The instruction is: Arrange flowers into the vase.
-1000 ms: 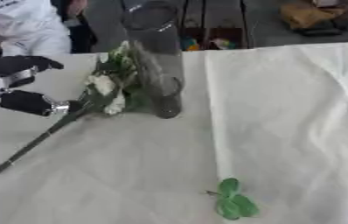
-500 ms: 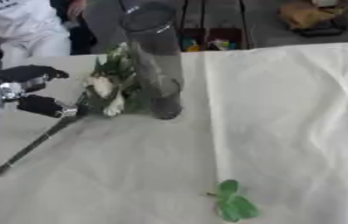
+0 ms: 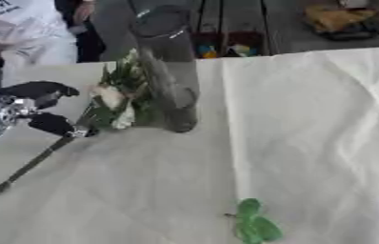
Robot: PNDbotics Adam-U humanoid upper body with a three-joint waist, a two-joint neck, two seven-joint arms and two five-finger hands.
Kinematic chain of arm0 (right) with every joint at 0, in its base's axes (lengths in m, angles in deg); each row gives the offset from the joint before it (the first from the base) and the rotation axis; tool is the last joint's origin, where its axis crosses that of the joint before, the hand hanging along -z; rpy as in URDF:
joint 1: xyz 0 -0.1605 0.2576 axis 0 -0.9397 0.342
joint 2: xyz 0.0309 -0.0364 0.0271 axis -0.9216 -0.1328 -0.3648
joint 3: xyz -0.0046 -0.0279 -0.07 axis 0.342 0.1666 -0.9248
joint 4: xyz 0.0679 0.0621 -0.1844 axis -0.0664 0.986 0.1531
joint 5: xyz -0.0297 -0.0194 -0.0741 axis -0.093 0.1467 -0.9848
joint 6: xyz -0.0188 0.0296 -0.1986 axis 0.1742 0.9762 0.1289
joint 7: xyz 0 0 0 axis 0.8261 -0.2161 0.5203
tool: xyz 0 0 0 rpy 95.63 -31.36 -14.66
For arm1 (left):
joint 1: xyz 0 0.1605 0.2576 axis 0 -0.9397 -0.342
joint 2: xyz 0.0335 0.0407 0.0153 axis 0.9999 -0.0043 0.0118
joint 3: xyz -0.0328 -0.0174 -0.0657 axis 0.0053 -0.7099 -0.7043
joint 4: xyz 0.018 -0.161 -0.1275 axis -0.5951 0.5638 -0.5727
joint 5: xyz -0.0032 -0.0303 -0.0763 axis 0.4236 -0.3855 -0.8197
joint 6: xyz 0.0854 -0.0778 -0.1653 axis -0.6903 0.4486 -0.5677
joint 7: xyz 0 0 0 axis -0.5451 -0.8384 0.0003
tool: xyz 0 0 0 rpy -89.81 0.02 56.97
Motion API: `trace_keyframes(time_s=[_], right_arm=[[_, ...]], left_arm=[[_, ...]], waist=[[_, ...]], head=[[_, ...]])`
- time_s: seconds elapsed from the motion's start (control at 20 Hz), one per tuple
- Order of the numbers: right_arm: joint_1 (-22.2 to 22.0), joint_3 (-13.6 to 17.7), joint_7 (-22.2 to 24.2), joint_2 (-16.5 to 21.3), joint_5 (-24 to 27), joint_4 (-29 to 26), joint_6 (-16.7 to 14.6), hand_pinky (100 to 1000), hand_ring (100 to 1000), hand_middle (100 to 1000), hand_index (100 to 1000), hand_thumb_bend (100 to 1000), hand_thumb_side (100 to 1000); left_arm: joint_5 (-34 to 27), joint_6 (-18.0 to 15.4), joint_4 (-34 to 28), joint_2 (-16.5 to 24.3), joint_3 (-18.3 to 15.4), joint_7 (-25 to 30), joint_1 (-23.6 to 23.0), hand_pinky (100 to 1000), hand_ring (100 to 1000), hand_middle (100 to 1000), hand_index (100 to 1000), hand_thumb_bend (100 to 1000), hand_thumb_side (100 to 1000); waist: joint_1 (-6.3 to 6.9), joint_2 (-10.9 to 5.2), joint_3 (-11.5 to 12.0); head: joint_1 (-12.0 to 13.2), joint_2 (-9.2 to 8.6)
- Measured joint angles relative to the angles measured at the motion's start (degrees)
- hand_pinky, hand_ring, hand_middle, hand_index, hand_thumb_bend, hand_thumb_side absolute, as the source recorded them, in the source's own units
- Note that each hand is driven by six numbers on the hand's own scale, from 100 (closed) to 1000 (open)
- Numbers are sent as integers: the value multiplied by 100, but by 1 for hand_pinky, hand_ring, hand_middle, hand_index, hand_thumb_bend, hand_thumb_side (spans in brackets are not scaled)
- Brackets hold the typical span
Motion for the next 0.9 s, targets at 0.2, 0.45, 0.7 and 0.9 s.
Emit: trace_keyframes(time_s=[0.2, 0.45, 0.7, 0.9], right_arm=[[0, -2, 15, -1, 4, 0, 7, 764, 835, 611, 833, 100, 1000], [1, -7, 41, -2, 34, 0, 16, 765, 836, 609, 834, 100, 1000], [2, -34, 59, -3, 52, 0, 10, 766, 837, 606, 834, 100, 1000], [3, -36, 87, -21, 56, 0, 18, 767, 837, 605, 834, 100, 1000]], left_arm=[[323, -114, 82, -55, 35, 18, 26, 939, 880, 860, 943, 552, 665], [529, -186, 233, -158, 41, 18, 82, 914, 866, 849, 926, 519, 667], [627, -159, 531, -323, 41, -61, 159, 884, 851, 839, 913, 466, 660], [684, -123, 776, -442, 36, -172, 190, 880, 850, 837, 909, 455, 660]], waist=[[1, 5, -15], [6, 8, -37], [7, 39, -66], [7, 49, -77]], head=[[14, -3], [29, -26], [54, -51], [74, -68]])
